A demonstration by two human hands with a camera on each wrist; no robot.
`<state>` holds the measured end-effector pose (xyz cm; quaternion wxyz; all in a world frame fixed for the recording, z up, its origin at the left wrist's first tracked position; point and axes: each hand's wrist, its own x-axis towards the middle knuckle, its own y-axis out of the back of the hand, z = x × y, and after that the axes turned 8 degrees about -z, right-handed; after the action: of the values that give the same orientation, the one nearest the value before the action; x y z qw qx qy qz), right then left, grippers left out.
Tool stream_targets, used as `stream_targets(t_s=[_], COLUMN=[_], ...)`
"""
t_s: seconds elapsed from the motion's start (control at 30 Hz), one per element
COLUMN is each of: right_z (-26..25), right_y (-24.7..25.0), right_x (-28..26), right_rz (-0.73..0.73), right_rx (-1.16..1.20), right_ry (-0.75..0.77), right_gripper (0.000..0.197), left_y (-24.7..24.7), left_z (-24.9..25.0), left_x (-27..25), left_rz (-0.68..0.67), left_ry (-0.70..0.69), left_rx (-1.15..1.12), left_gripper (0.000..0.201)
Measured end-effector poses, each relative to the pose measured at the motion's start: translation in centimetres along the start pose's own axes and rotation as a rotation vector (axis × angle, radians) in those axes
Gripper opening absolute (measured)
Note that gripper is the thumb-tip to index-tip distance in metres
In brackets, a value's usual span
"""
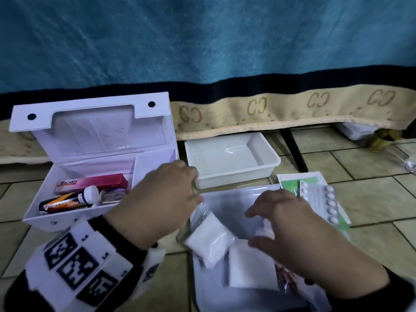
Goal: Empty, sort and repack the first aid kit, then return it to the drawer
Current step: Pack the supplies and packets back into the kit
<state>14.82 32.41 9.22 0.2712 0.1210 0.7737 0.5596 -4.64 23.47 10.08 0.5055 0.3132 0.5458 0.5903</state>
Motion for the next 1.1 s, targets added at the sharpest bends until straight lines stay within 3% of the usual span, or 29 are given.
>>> stream_targets(t_s=[0.1, 0.2, 0.27, 0.37, 0.43, 0.57, 0.73, 0.9, 1.03, 1.1], right_z=[-1.3, -2.3, -2.3, -2.0, -2.1, -3.1, -4.0, -5.9, -7.6, -8.7], right_y=[-0.7, -2.3, -3.2, -3.9, -3.7, -2.3, -1.4, 1.8, 4.0, 5.0], right_x=[-0.2, -0.1, -0.1, 0.2, 0.3, 0.6, 0.8, 1.5, 4.6, 7.3], right_rz=[-0.166, -0.229, -0.197, -0.138, -0.103, -0.172, -0.08, 0.022, 0.103, 0.18], right_rx=[-0.194, -0.286, -0.313, -0.29, -0.292, -0.243, -0.083, 0.224, 0.301, 0.266], right_ry=[0.034, 0.01, -0.03, -0.051, -0.044, -0.075, 0.006, 0.06, 0.141, 0.178], right_gripper=[0.063, 0.061, 0.054, 0.049, 0.052, 0.049, 0.038, 0.03, 0.053, 0.052], left_y=[-1.2, -3.5, -4.8, -5.3, -4.9, -3.7, -0.8, 1.5, 2.2, 2.6], left_z=[1.9, 2.5, 2.8, 3.0, 2.9, 2.1, 0.5, -3.3, -7.6, -9.4], left_x=[-1.0, -1.5, -1.7, -2.1, -2.2, -2.4, -3.7, -4.7, -4.9, -5.0], left_rz=[-0.163, -0.255, -0.248, -0.23, -0.227, -0.12, 0.019, 0.115, 0.177, 0.198], left_ry=[-0.188, -0.193, -0.159, -0.1, -0.064, -0.067, -0.07, 0.059, 0.219, 0.253], left_rx=[0.017, 0.228, 0.267, 0.228, 0.187, 0.057, -0.084, -0.095, -0.14, -0.138], left_gripper=[0.071, 0.083, 0.074, 0.04, 0.036, 0.045, 0.061, 0.063, 0.065, 0.066])
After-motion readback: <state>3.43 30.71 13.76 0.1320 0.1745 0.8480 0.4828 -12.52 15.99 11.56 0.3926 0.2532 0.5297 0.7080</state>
